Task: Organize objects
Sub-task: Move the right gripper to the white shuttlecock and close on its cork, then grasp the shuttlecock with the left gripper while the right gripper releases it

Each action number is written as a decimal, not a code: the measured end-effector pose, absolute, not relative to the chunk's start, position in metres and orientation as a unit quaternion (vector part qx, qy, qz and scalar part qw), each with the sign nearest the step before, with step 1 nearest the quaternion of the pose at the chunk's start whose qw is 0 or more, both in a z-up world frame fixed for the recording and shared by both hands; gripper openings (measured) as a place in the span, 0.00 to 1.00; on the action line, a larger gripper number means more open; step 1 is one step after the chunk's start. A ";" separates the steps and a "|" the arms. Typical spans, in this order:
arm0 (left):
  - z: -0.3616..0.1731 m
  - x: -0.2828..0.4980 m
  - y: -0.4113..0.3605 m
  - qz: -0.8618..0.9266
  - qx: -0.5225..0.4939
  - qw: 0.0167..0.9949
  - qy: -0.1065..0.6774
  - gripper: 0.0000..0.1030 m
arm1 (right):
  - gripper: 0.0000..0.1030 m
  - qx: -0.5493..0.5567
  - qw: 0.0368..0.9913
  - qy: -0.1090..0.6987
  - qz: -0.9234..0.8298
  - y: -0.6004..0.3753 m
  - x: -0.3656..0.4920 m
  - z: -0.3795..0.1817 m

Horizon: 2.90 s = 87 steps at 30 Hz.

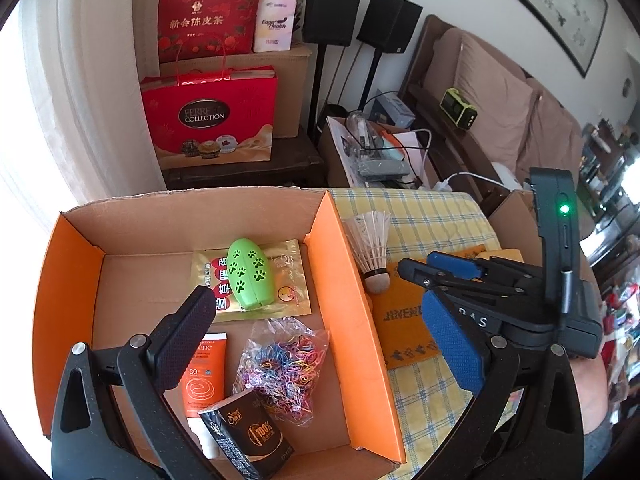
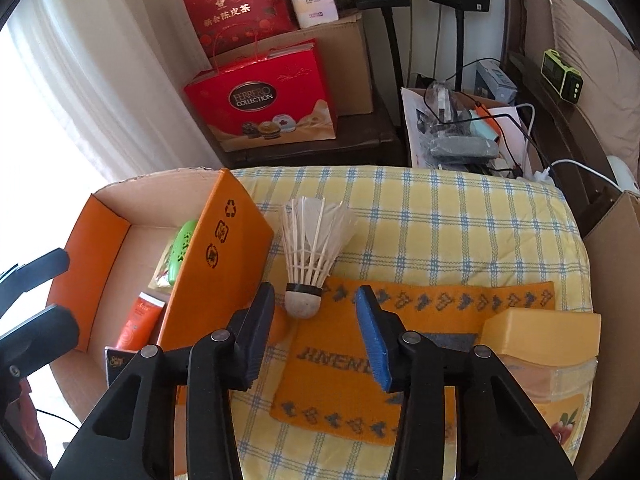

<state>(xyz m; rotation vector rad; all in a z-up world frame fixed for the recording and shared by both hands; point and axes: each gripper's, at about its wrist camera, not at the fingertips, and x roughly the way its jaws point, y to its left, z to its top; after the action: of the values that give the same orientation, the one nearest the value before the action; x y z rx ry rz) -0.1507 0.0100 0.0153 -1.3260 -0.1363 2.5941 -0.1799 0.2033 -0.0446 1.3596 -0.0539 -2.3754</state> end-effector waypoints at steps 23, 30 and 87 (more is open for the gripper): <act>0.010 -0.153 0.018 0.877 -0.460 0.132 -0.032 1.00 | 0.31 0.516 0.196 -0.036 -0.833 0.183 -0.213 -0.086; 0.013 -0.154 0.037 0.872 -0.463 0.159 -0.008 1.00 | 0.30 0.490 0.198 -0.039 -0.848 0.198 -0.201 -0.062; 0.004 -0.182 0.002 0.860 -0.441 0.172 -0.190 0.51 | 0.58 0.466 0.279 0.003 -0.840 0.219 -0.126 -0.013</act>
<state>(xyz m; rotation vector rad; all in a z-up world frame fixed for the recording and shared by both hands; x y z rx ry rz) -0.1820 0.0023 0.0038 -1.2520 -0.5394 2.4420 -0.1257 0.2189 -0.0135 1.2499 0.0072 -2.2517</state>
